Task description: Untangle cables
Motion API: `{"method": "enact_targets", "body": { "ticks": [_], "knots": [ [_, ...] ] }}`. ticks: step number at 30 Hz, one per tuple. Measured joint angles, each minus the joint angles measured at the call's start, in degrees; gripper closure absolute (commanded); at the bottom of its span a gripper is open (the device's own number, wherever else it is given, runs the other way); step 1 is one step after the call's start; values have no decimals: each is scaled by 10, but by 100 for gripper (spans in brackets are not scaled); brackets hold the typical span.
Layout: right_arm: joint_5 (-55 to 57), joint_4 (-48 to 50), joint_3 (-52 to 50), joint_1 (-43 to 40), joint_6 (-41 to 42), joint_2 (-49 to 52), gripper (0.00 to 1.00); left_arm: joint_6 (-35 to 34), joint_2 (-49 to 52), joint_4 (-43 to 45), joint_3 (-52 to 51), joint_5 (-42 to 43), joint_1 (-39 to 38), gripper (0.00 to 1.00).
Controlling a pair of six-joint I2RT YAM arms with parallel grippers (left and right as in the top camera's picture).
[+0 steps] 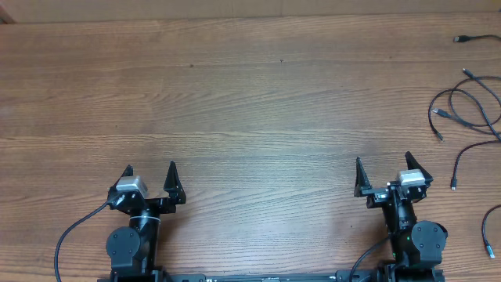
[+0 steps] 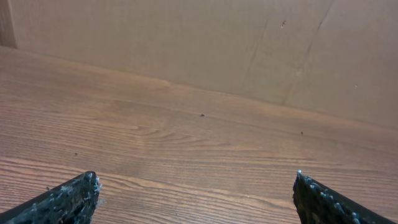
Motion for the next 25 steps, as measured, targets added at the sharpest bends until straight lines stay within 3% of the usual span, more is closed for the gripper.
{"method": "enact_targets", "body": {
  "ticks": [25],
  "knots": [
    [0,0,0,0,-2,0,0,0,0,0,0,0,0,0]
  ]
}}
